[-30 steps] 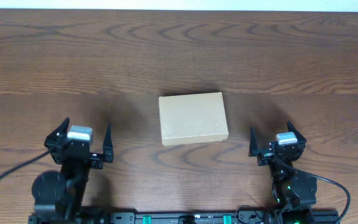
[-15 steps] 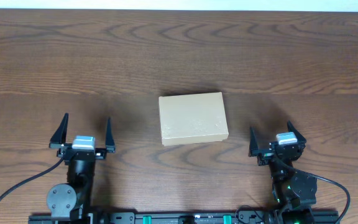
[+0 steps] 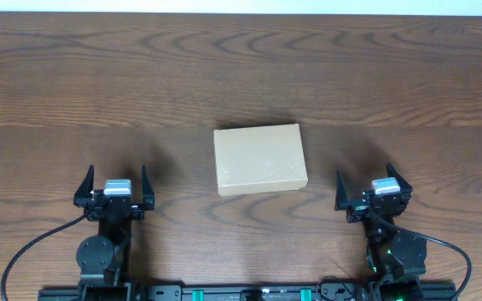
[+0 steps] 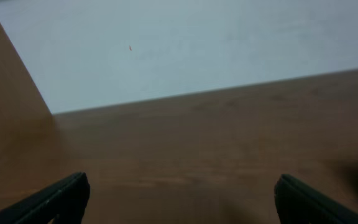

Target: Pack container

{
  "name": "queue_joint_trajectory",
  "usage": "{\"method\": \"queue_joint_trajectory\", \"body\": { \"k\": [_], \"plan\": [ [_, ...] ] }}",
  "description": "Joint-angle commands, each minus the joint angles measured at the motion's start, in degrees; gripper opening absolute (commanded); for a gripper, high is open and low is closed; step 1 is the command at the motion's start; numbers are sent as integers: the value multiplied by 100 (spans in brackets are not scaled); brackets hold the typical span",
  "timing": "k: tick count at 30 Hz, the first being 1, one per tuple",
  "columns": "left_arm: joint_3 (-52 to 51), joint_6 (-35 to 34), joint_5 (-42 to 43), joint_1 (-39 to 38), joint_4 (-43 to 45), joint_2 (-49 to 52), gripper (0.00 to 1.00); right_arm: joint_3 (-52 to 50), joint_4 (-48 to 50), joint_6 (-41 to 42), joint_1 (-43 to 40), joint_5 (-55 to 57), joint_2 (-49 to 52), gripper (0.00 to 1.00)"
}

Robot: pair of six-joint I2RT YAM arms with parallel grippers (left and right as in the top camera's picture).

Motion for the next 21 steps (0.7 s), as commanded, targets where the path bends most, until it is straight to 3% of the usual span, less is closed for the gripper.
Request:
{"method": "queue_joint_trajectory", "body": {
  "k": [1, 4, 21],
  "plan": [
    [-13, -42, 221, 17, -302, -55, 95, -13, -31, 63, -61, -61, -35, 99],
    [-13, -216, 313, 17, -654, -55, 95, -15, -31, 63, -61, -61, -35, 99],
    [-13, -737, 317, 17, -643, -55, 95, -13, -31, 63, -61, -61, -35, 99]
  ]
}}
